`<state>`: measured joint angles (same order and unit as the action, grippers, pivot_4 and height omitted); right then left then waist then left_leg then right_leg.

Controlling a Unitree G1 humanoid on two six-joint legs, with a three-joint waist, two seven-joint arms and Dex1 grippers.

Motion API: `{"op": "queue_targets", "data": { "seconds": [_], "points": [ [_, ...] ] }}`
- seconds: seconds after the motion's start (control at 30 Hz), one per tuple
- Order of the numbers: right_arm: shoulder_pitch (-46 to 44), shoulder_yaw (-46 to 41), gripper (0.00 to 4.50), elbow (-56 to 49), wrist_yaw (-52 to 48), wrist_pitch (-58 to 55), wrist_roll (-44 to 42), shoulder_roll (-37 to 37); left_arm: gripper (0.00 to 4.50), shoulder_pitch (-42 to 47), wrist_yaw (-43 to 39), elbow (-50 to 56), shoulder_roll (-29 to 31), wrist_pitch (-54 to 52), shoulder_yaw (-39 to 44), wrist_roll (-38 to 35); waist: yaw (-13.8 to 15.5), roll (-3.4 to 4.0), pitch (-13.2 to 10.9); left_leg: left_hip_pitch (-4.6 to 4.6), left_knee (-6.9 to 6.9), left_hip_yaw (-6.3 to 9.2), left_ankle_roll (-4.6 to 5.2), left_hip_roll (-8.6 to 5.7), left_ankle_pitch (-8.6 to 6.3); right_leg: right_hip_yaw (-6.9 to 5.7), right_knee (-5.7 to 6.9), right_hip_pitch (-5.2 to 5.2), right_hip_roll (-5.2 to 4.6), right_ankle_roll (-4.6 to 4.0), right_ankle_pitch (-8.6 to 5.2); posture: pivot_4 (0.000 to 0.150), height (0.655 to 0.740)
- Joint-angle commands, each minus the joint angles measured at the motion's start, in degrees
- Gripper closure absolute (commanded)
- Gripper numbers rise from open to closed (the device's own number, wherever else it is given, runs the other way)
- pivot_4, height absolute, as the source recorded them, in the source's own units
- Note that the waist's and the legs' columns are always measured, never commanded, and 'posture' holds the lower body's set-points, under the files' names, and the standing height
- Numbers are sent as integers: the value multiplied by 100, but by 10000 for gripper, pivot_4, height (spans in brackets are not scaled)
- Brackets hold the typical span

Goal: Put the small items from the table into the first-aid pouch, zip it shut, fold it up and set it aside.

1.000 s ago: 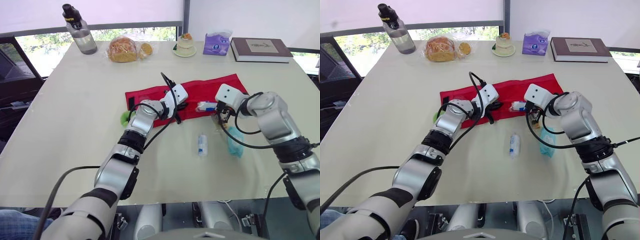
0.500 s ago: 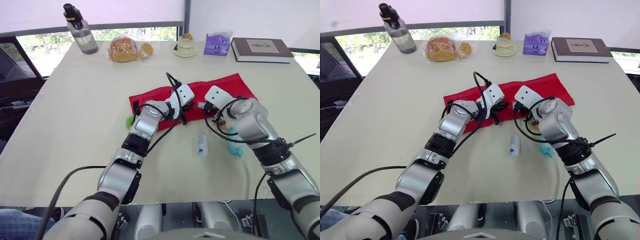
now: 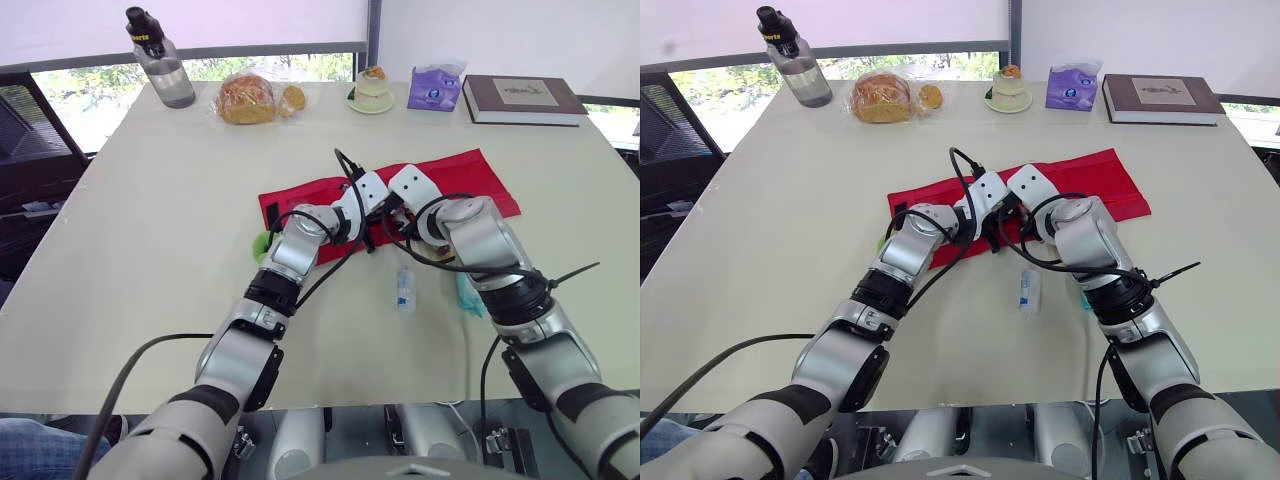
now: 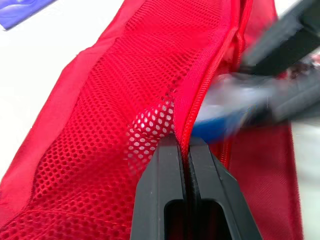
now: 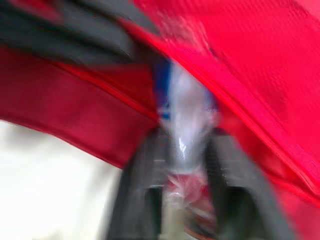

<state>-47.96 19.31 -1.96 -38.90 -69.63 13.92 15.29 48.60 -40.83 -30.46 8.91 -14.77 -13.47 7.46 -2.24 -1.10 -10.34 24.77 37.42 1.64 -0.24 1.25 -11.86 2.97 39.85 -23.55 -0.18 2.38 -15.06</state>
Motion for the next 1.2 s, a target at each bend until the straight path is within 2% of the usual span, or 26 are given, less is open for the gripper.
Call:
{"op": "queue_targets", "data": {
  "seconds": [0.03,0.07,0.37,0.5,0.53,0.6,0.73,0.77,1.2],
  "points": [
    [-71,-87,13953,-487,-110,98,-340,197,45000,104,-5,20,-68,34,49,-157,8,0,0,0,0,0,0,0,0,0,0,0,0,0,0,1500,7400],
    [-58,-151,10600,-557,-142,52,-439,264,45000,115,-6,1,-55,25,71,-177,5,0,0,1,0,0,0,-1,0,0,0,0,-1,0,0,1500,7400],
    [156,-761,10600,-1183,-488,-91,-1363,1139,45000,214,-75,-184,55,-15,254,-397,2,0,0,1,0,1,0,0,0,-1,-1,0,0,1,0,1500,7400],
    [415,-948,10600,-1227,-511,204,-1627,1539,45000,245,-95,-225,78,-23,270,-454,-9,0,0,0,-1,0,0,0,0,0,-2,0,0,1,-1,1500,7400],
    [537,-948,15584,-1189,-502,434,-1633,1650,45000,252,-109,-239,82,-17,269,-462,-9,0,0,0,-1,-2,0,0,0,2,-2,0,0,1,-1,1500,7400],
    [749,-841,22524,-1102,-435,798,-1607,1773,45000,267,-125,-270,88,-10,269,-477,-7,0,0,0,-1,-2,0,0,0,1,-2,0,1,1,-1,1500,7400],
    [858,-651,43289,-950,-237,1015,-1621,1624,45000,281,-150,-316,107,13,251,-506,-29,0,0,-3,-2,-8,0,1,0,7,-1,0,3,2,-1,1500,7400],
    [865,-596,44480,-874,-189,1082,-1603,1583,45000,281,-159,-323,108,19,248,-506,-26,0,0,-4,-2,-7,0,3,0,7,-1,0,6,2,-1,1500,7400],
    [578,-269,44480,187,129,1833,-1548,943,45000,189,-211,-182,141,-28,217,-495,-15,0,0,-3,-2,-7,0,2,0,6,-3,0,4,1,-1,1500,7400]
  ]
}}
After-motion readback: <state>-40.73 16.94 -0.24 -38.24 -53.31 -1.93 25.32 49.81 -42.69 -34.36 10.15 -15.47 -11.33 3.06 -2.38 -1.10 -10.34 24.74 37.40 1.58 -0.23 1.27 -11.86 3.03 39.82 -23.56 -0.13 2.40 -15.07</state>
